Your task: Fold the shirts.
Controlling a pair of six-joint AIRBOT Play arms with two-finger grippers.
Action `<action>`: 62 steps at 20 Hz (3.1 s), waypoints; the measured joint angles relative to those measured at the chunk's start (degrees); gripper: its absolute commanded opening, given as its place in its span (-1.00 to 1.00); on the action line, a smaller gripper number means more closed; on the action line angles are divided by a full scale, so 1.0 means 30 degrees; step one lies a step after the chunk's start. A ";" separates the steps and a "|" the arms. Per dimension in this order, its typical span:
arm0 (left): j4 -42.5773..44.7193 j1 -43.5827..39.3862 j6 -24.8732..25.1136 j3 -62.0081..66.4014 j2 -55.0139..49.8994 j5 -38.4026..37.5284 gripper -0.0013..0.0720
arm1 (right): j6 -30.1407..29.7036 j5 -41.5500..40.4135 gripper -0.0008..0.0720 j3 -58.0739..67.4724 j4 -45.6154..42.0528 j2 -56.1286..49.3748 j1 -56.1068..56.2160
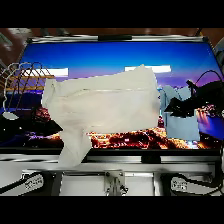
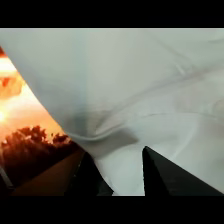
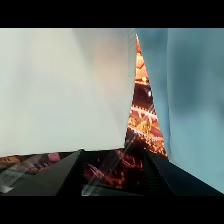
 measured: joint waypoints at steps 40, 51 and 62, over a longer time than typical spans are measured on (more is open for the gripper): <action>-0.2965 0.0160 -0.0474 1.4061 -0.4962 -0.0044 -0.89 | -0.1122 0.8313 -0.81 0.9668 0.0911 -0.5544 0.4911; -0.8014 -0.0474 -0.1494 1.8841 -1.0761 0.2659 -0.89 | 0.0240 1.1351 -0.73 1.4579 0.0787 -1.1227 0.5646; -0.8320 -0.0962 -0.1683 1.9941 -1.2305 -0.0692 0.20 | 0.0940 0.9559 0.74 1.4768 -0.1282 -1.1183 0.5187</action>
